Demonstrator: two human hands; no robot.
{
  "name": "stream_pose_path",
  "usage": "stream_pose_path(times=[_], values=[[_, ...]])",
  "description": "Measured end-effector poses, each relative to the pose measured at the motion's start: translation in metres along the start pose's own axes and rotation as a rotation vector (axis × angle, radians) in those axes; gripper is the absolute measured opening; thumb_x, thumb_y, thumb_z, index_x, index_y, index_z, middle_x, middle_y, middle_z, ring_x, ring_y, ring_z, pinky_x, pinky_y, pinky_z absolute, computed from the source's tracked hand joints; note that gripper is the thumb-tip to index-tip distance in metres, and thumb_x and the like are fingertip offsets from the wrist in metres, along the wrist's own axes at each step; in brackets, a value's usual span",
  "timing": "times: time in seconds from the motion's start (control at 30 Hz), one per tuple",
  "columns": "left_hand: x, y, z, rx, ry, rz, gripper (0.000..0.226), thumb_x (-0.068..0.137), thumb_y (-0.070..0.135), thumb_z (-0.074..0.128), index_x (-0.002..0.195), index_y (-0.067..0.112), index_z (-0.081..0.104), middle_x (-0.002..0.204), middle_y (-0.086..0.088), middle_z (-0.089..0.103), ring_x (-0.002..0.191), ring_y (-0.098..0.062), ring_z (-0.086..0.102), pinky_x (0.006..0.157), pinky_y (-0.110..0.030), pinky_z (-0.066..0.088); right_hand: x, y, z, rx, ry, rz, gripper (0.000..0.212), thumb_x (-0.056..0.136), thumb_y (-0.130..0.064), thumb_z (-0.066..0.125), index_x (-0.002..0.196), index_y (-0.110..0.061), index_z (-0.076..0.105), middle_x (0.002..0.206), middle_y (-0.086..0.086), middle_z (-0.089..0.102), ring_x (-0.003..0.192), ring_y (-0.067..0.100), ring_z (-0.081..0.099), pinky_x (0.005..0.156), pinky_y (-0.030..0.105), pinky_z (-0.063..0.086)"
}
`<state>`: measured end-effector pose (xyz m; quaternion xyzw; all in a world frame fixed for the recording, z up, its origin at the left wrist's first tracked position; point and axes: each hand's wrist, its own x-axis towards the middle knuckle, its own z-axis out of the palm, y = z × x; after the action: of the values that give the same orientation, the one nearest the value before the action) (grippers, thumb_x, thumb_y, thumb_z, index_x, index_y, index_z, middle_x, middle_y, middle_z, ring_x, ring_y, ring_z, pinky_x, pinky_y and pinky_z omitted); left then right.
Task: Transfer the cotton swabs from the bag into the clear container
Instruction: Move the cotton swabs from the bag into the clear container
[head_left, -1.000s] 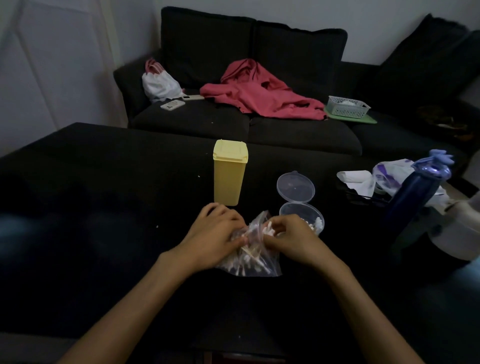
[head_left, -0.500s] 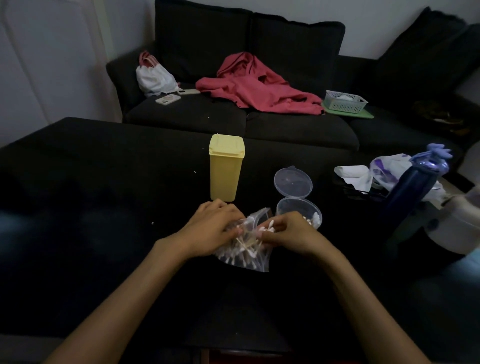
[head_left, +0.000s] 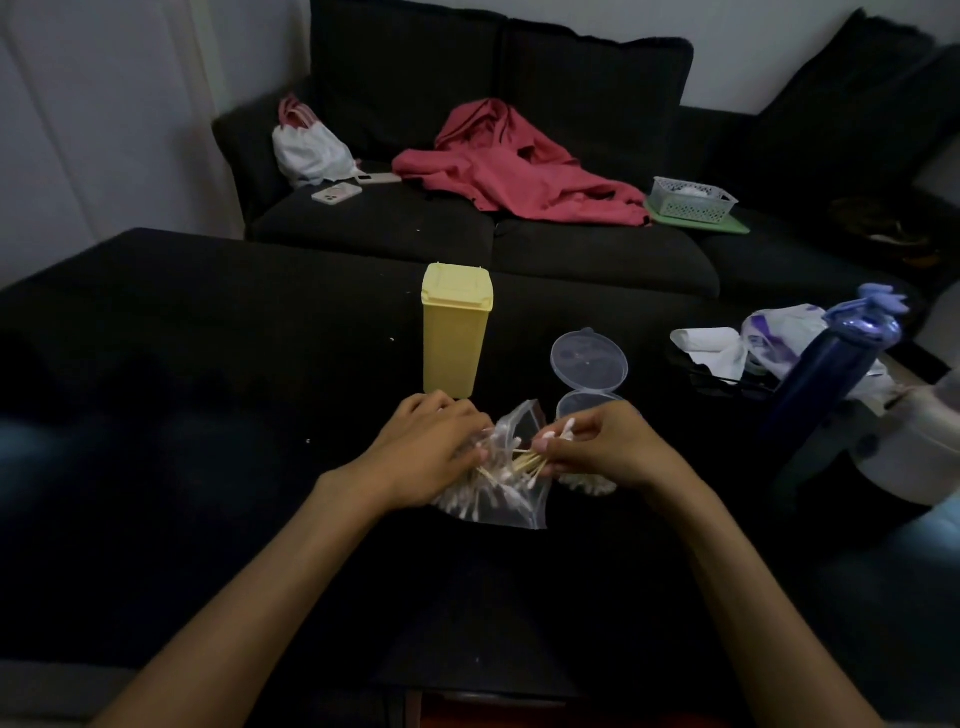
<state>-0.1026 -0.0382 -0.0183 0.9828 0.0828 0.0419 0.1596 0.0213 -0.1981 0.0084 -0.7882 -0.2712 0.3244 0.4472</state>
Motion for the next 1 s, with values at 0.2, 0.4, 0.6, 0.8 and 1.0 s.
stream_pose_path(times=[0.2,0.4,0.6,0.8,1.0], values=[[0.000,-0.009,0.002,-0.092,0.006,-0.041,0.025,0.098,0.038,0.043,0.120,0.032,0.051,0.120,0.014,0.050,0.117,-0.008,0.036,0.110,-0.035,0.022,-0.006,-0.013,-0.021,-0.014,0.055,-0.024,0.008,0.083,-0.005,0.065,0.090,-0.003,0.069,0.077,0.006,0.069,0.056,0.000,0.067,0.048,0.007,0.046],[0.003,-0.009,0.006,-0.267,0.030,-0.092,0.015,0.098,0.033,0.045,0.108,0.027,0.053,0.108,0.010,0.050,0.113,-0.010,0.036,0.098,-0.031,0.029,-0.004,-0.012,-0.028,-0.019,0.040,-0.090,0.009,0.083,-0.006,0.066,0.090,-0.005,0.071,0.083,0.009,0.073,0.070,0.007,0.071,0.060,0.013,0.054],[0.009,-0.010,0.007,-0.464,0.047,-0.192,0.025,0.097,0.031,0.047,0.115,0.018,0.056,0.112,0.003,0.052,0.119,-0.019,0.038,0.105,-0.040,0.033,-0.010,-0.014,-0.039,0.078,0.111,-0.137,0.010,0.082,-0.008,0.067,0.091,-0.007,0.072,0.079,0.007,0.074,0.070,0.010,0.071,0.061,0.013,0.053],[0.011,-0.015,-0.011,-0.140,0.032,-0.278,0.024,0.099,0.031,0.040,0.115,0.019,0.054,0.110,0.000,0.051,0.113,-0.020,0.045,0.103,-0.039,0.032,-0.010,-0.012,-0.058,0.258,0.236,-0.077,0.011,0.082,-0.009,0.066,0.092,-0.007,0.070,0.091,0.013,0.072,0.075,0.012,0.070,0.067,0.016,0.057],[0.019,-0.028,-0.007,0.017,-0.068,-0.344,0.045,0.093,0.050,0.044,0.128,0.024,0.053,0.123,-0.002,0.056,0.118,-0.021,0.047,0.105,-0.041,0.035,-0.005,-0.001,-0.067,0.314,0.308,-0.028,0.015,0.084,-0.005,0.065,0.097,-0.001,0.068,0.091,0.015,0.071,0.075,0.014,0.069,0.059,0.014,0.056]])
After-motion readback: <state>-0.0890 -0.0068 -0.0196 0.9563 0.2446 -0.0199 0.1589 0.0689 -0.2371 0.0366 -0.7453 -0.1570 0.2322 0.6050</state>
